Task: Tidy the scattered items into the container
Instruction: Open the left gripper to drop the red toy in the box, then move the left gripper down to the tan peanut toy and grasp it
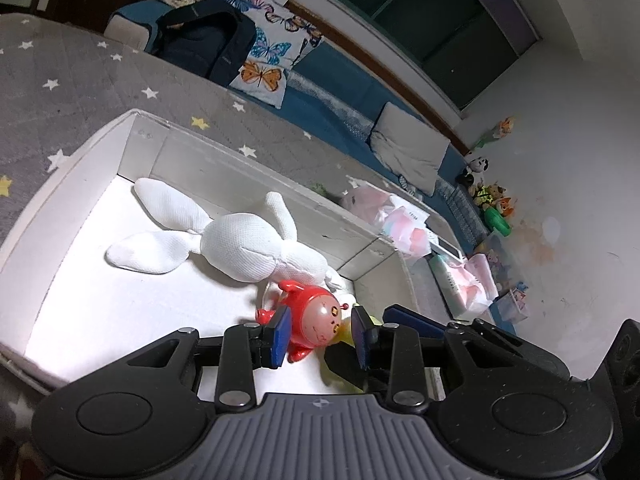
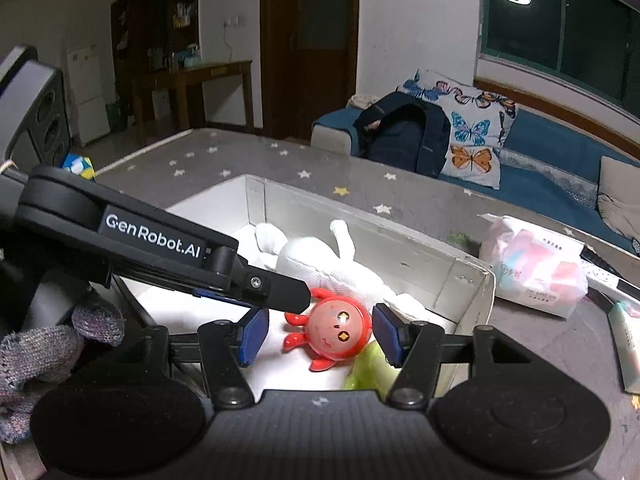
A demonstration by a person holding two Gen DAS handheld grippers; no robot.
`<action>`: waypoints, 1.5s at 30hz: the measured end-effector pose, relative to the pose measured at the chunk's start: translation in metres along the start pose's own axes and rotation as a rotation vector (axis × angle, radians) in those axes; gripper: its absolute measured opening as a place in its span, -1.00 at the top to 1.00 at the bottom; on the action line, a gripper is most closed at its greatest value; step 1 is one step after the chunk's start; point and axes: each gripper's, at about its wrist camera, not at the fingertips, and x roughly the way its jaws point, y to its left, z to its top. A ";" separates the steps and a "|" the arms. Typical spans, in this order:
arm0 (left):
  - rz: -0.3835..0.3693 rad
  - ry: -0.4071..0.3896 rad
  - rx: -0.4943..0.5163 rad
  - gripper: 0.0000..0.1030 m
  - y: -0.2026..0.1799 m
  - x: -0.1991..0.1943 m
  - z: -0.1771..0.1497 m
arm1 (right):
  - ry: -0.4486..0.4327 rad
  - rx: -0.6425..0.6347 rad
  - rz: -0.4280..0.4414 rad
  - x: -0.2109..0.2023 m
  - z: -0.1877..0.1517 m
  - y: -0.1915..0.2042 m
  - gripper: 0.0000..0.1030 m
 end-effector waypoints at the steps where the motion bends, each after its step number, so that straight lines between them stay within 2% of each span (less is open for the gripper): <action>1: -0.003 -0.004 0.002 0.32 -0.001 -0.004 -0.001 | -0.010 0.003 0.002 -0.004 -0.001 0.002 -0.21; 14: -0.034 -0.045 0.034 0.32 -0.010 -0.049 -0.029 | -0.108 -0.003 -0.005 -0.052 -0.024 0.035 -0.30; 21: -0.014 -0.060 0.068 0.33 -0.010 -0.070 -0.049 | -0.123 -0.021 0.002 -0.064 -0.044 0.057 -0.39; 33: 0.028 -0.039 0.078 0.33 0.008 -0.094 -0.088 | -0.083 0.034 0.069 -0.067 -0.082 0.080 -0.40; 45: 0.051 -0.030 0.002 0.32 0.035 -0.100 -0.101 | -0.029 0.035 0.108 -0.054 -0.096 0.094 -0.38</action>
